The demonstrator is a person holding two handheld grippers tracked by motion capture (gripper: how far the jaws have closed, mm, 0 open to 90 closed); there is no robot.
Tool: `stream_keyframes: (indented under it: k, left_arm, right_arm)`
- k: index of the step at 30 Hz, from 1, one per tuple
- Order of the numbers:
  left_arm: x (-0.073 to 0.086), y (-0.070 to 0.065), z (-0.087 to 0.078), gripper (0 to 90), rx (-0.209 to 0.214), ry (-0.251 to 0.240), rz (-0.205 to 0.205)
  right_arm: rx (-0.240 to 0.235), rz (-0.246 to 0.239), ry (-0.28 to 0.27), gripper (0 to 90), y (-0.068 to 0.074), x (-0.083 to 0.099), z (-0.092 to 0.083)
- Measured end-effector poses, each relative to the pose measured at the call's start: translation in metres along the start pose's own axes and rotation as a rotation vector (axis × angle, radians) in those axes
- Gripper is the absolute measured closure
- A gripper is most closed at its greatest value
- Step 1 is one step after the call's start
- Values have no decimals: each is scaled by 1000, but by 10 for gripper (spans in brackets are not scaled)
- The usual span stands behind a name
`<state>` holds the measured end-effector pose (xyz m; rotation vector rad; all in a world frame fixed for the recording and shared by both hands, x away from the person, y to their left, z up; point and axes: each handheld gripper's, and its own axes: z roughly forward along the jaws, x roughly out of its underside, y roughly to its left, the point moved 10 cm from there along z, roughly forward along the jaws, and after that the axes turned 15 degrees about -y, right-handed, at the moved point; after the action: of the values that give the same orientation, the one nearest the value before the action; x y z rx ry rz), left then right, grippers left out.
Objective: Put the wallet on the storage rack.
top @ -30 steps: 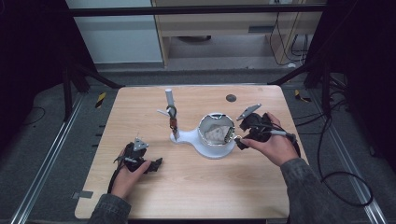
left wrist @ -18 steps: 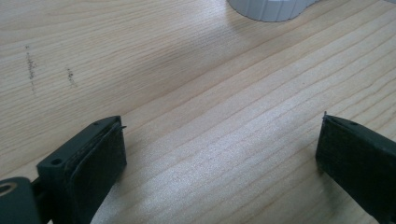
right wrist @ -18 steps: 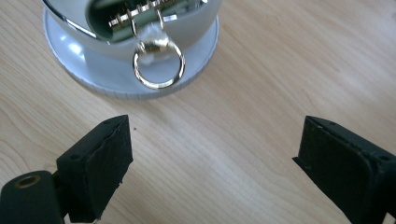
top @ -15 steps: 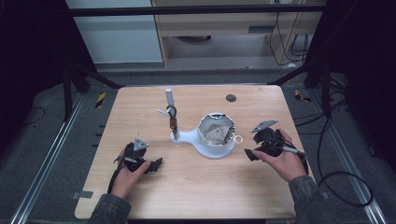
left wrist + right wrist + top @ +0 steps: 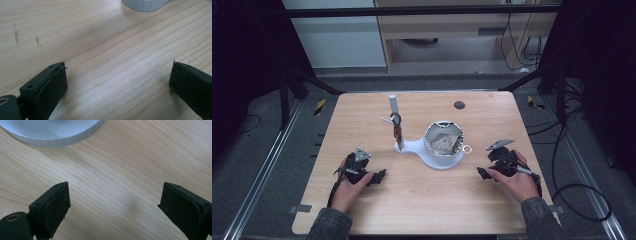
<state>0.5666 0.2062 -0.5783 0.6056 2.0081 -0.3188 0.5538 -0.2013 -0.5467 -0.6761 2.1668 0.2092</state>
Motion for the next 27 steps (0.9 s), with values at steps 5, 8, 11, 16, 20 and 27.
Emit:
stream_keyframes:
  k: [5, 8, 11, 16, 20, 27]
  left_arm:
    - [0, 0, 0, 9, -1, 2, 1]
    - [0, 0, 0, 9, 0, 2, 1]
    - [0, 0, 0, 9, 0, 2, 1]
    - [0, 0, 0, 8, 0, 2, 1]
    - [0, 0, 0, 8, 0, 2, 0]
    - [0, 0, 0, 8, 0, 0, -1]
  right_arm:
    - [11, 25, 7, 82, -6, 7, 4]
    - [20, 30, 0, 79, -9, 7, 5]
    - [22, 42, -1, 69, -12, 7, 5]
    - [57, 45, -13, 60, -19, 8, 9]
    - [58, 57, -23, 58, -22, 9, 11]
    - [63, 74, -46, 64, -26, 10, 18]
